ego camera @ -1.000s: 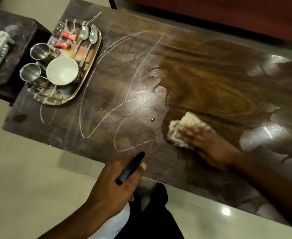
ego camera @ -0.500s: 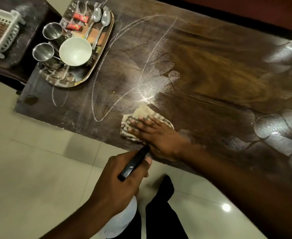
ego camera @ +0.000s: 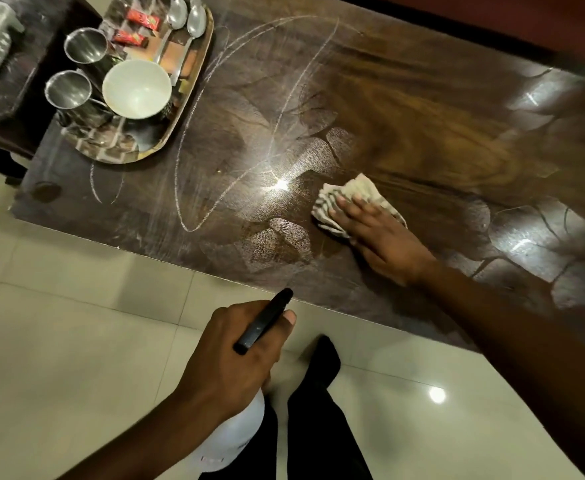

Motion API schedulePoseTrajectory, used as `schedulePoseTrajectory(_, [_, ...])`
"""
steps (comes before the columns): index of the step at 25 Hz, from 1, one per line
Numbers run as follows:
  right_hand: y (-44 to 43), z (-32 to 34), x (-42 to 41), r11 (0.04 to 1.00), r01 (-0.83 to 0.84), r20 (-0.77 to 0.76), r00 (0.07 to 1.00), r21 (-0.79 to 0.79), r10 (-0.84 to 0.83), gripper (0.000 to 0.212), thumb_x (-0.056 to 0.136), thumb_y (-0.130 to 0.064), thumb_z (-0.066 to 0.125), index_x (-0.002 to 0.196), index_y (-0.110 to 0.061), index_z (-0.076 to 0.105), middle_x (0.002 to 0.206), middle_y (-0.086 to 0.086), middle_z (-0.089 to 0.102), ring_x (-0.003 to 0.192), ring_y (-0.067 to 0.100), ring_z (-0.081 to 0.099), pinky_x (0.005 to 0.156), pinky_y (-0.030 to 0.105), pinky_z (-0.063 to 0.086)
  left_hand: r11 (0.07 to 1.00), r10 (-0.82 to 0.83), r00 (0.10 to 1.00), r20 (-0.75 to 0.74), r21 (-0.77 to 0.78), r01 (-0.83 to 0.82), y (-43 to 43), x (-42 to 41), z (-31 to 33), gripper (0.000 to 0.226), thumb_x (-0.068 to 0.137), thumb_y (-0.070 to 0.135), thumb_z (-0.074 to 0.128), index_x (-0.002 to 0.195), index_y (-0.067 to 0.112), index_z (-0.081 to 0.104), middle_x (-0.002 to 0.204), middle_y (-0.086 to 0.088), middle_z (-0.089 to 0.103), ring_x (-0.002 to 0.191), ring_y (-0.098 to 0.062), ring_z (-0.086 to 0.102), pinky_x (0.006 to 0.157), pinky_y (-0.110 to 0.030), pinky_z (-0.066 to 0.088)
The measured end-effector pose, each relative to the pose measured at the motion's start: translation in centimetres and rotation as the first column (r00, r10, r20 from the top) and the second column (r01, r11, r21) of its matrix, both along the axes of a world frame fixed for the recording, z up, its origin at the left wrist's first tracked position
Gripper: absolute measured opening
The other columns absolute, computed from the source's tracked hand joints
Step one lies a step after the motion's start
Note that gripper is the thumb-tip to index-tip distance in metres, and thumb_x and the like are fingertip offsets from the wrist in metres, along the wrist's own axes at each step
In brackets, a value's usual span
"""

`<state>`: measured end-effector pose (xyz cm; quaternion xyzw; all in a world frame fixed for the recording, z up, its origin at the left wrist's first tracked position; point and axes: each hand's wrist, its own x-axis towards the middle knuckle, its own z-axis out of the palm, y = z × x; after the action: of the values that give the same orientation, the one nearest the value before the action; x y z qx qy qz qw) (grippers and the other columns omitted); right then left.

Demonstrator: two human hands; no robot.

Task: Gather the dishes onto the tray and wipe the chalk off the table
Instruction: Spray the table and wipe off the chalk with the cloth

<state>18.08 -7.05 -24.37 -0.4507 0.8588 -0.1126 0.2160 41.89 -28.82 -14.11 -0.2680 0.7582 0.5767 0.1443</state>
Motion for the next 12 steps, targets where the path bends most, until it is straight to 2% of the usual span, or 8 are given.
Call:
schedulePoseTrajectory(1, [3.0, -0.2, 0.9, 0.994, 0.107, -0.038, 0.993, -0.006, -0.107, 0.062, 0.108, -0.029, 0.038, 0.169, -0.021, 0.028, 0.178, 0.003, 0.018, 0.166, 0.027, 0.012, 0.134, 0.052, 0.012, 0.999, -0.025, 1.0, 0.0, -0.02, 0.025, 0.1, -0.1, -0.1, 0.054, 0.104, 0.042, 0.066, 0.066, 0.005, 0.058, 0.053, -0.019, 0.063, 0.047, -0.035, 0.063, 0.053, -0.043, 0.056])
schedulePoseTrajectory(2, [6.0, -0.3, 1.7, 0.953, 0.3, -0.066, 0.951, -0.036, -0.302, 0.061, 0.108, -0.029, 0.039, 0.168, -0.02, 0.031, 0.177, 0.005, 0.021, 0.165, 0.029, 0.016, 0.132, 0.057, 0.016, 0.997, -0.062, 0.998, 0.008, -0.035, 0.062, 0.3, -0.2, -0.3, 0.054, 0.105, 0.039, 0.066, 0.064, 0.005, 0.055, 0.051, -0.02, 0.061, 0.047, -0.036, 0.063, 0.057, -0.049, 0.058])
schedulePoseTrajectory(4, [11.3, -0.6, 3.3, 0.726, 0.679, -0.062, 0.725, -0.107, -0.686, 0.061, 0.107, -0.027, 0.04, 0.166, -0.014, 0.035, 0.176, 0.011, 0.025, 0.165, 0.032, 0.019, 0.131, 0.059, 0.017, 0.984, -0.171, 0.983, 0.062, -0.041, 0.174, 0.9, -0.3, -0.3, 0.052, 0.104, 0.042, 0.066, 0.065, 0.008, 0.057, 0.056, -0.019, 0.064, 0.051, -0.036, 0.065, 0.063, -0.054, 0.058])
schedulePoseTrajectory(6, [13.5, -1.0, 4.7, 0.498, 0.856, -0.015, 0.501, -0.136, -0.865, 0.06, 0.108, -0.023, 0.041, 0.167, -0.017, 0.033, 0.177, 0.01, 0.023, 0.165, 0.03, 0.016, 0.134, 0.054, 0.011, 0.961, -0.27, 0.954, 0.134, -0.029, 0.276, 1.7, -0.2, -0.2, 0.051, 0.096, 0.055, 0.063, 0.074, 0.009, 0.066, 0.068, -0.016, 0.073, 0.057, -0.034, 0.07, 0.067, -0.055, 0.061])
schedulePoseTrajectory(8, [13.0, -1.1, 5.6, 0.382, 0.913, 0.07, 0.394, -0.143, -0.917, 0.06, 0.109, -0.021, 0.043, 0.167, -0.025, 0.03, 0.178, 0.007, 0.02, 0.166, 0.028, 0.012, 0.135, 0.051, 0.006, 0.941, -0.33, 0.929, 0.165, -0.024, 0.338, 2.5, 0.0, -0.3, 0.052, 0.095, 0.056, 0.06, 0.084, 0.006, 0.068, 0.079, -0.016, 0.077, 0.065, -0.038, 0.072, 0.072, -0.057, 0.061])
schedulePoseTrajectory(9, [12.4, -1.1, 6.2, 0.379, 0.912, 0.106, 0.397, -0.155, -0.912, 0.06, 0.108, -0.022, 0.042, 0.166, -0.029, 0.028, 0.178, 0.006, 0.019, 0.166, 0.027, 0.01, 0.135, 0.05, 0.005, 0.937, -0.34, 0.926, 0.163, -0.021, 0.348, 2.8, 0.1, -0.4, 0.049, 0.1, 0.052, 0.062, 0.083, 0.005, 0.066, 0.077, -0.014, 0.075, 0.066, -0.04, 0.071, 0.072, -0.058, 0.061])
schedulePoseTrajectory(10, [11.6, -1.1, 7.2, 0.424, 0.89, 0.109, 0.444, -0.166, -0.89, 0.06, 0.108, -0.023, 0.042, 0.165, -0.032, 0.025, 0.178, 0.006, 0.019, 0.166, 0.027, 0.01, 0.135, 0.048, 0.005, 0.935, -0.345, 0.925, 0.16, -0.029, 0.354, 3.0, 0.1, -0.6, 0.047, 0.104, 0.046, 0.063, 0.078, 0.006, 0.062, 0.069, -0.01, 0.071, 0.064, -0.04, 0.07, 0.07, -0.059, 0.06])
schedulePoseTrajectory(12, [10.5, -1.1, 9.7, 0.58, 0.798, 0.041, 0.593, -0.165, -0.804, 0.06, 0.109, -0.026, 0.04, 0.167, -0.029, 0.024, 0.178, 0.003, 0.019, 0.167, 0.025, 0.009, 0.135, 0.044, 0.006, 0.928, -0.358, 0.923, 0.145, -0.051, 0.368, 3.3, 0.2, -0.7, 0.05, 0.105, 0.043, 0.063, 0.067, 0.013, 0.051, 0.053, -0.001, 0.057, 0.057, -0.036, 0.068, 0.064, -0.058, 0.057])
